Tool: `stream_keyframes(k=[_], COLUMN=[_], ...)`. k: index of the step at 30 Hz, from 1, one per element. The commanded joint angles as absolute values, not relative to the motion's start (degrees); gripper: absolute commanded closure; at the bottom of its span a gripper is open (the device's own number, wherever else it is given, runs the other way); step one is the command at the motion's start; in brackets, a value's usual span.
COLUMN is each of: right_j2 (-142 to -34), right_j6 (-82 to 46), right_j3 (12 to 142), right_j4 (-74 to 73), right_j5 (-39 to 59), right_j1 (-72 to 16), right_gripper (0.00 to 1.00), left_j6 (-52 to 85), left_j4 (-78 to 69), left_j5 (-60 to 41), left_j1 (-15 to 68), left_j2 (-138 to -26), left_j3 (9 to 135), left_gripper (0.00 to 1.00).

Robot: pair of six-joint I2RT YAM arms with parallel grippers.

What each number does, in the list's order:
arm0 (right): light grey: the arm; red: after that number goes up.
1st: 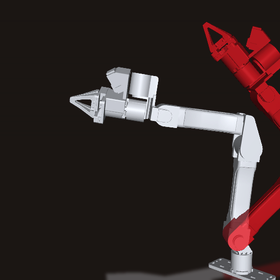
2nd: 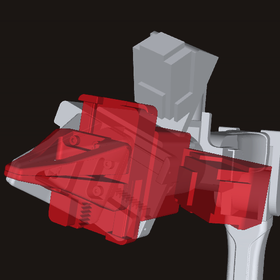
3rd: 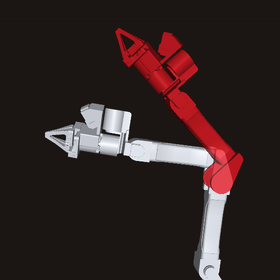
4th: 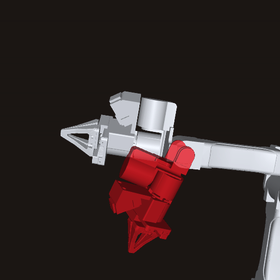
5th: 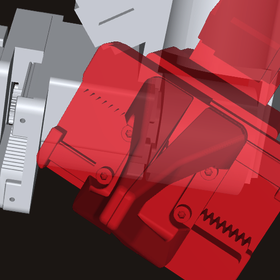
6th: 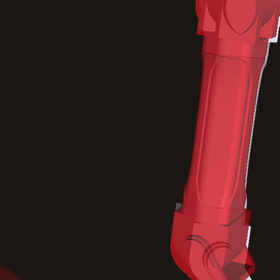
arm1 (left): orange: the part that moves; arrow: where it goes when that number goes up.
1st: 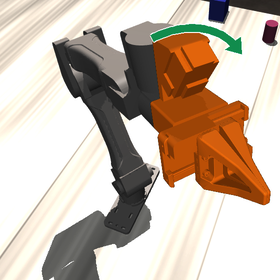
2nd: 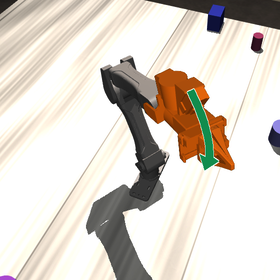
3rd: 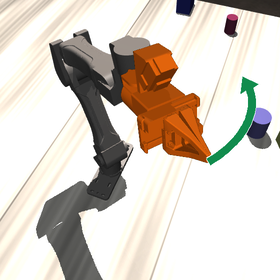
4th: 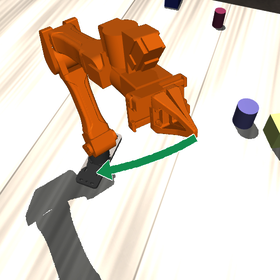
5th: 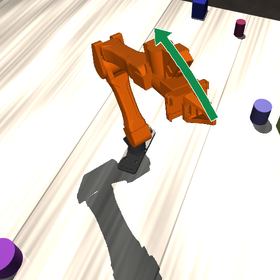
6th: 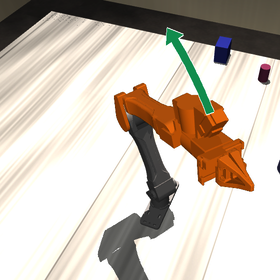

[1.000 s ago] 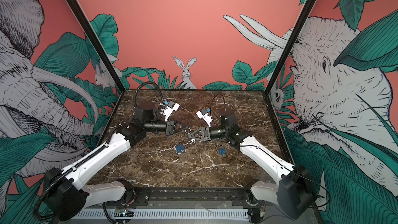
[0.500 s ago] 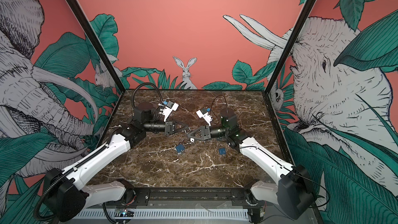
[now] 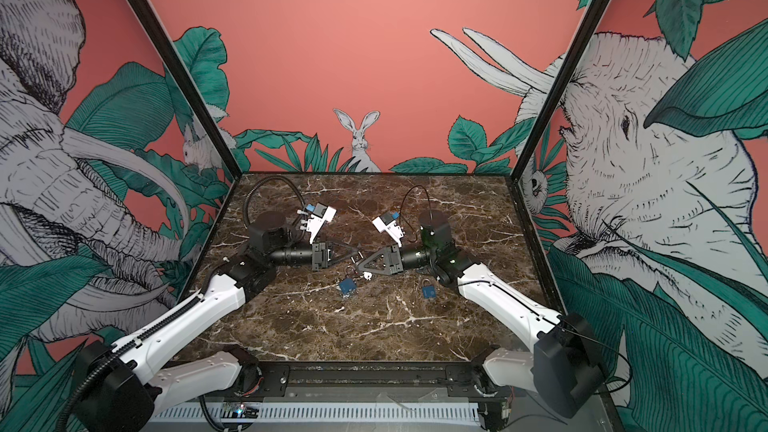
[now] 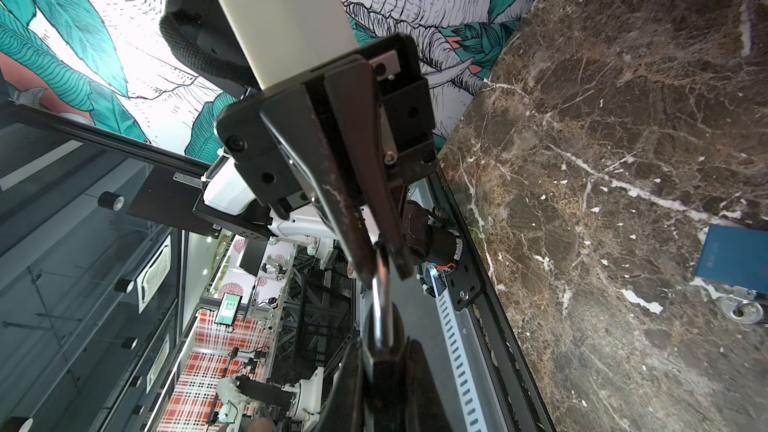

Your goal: Lock with the key

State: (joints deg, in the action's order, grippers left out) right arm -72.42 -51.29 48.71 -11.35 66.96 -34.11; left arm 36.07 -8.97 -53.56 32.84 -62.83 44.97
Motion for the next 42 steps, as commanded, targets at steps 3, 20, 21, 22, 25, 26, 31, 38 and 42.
stream_keyframes(k=[3,20,21,22,25,26,31,38,42], right_j2=[-75.04,-81.03,-81.5,-81.99,-83.6,-84.22,-86.52,-87.17,-85.29], right_j6=[-50.91,-57.14,-57.63,-58.2,-59.84,-60.42,-62.67,-64.14,-60.87], right_j3=[55.44,56.58,56.62,56.77,57.04,57.25,58.36,56.98,54.32], right_j4=[-22.67,-34.16,-35.27,-36.02,-38.98,-40.74,-44.11,-45.16,-40.38], right_j5=[58.35,55.51,55.95,55.55,55.98,56.4,57.21,61.17,62.21], right_j1=[-32.46,-29.62,-29.57,-29.52,-29.21,-29.19,-28.88,-28.92,-29.2], right_gripper=[1.0,1.0,1.0,1.0,1.0,1.0,1.0,1.0,1.0], left_j6=[37.09,40.66,40.94,41.17,42.06,42.62,43.54,39.93,41.95], left_j4=[-5.33,-10.66,-11.02,-11.34,-12.72,-13.7,-14.99,-8.59,-9.79], left_j5=[-60.31,-57.11,-56.97,-56.66,-55.35,-55.11,-53.55,-49.87,-54.2], left_j1=[37.11,42.62,43.01,43.3,44.18,44.42,45.14,40.78,34.26], left_j2=[-60.83,-60.15,-60.12,-60.09,-59.86,-60.01,-59.98,-59.85,-61.45], left_j3=[41.24,36.27,36.05,35.74,34.82,34.42,33.4,38.84,42.09], left_gripper=[1.0,1.0,1.0,1.0,1.0,1.0,1.0,1.0,1.0])
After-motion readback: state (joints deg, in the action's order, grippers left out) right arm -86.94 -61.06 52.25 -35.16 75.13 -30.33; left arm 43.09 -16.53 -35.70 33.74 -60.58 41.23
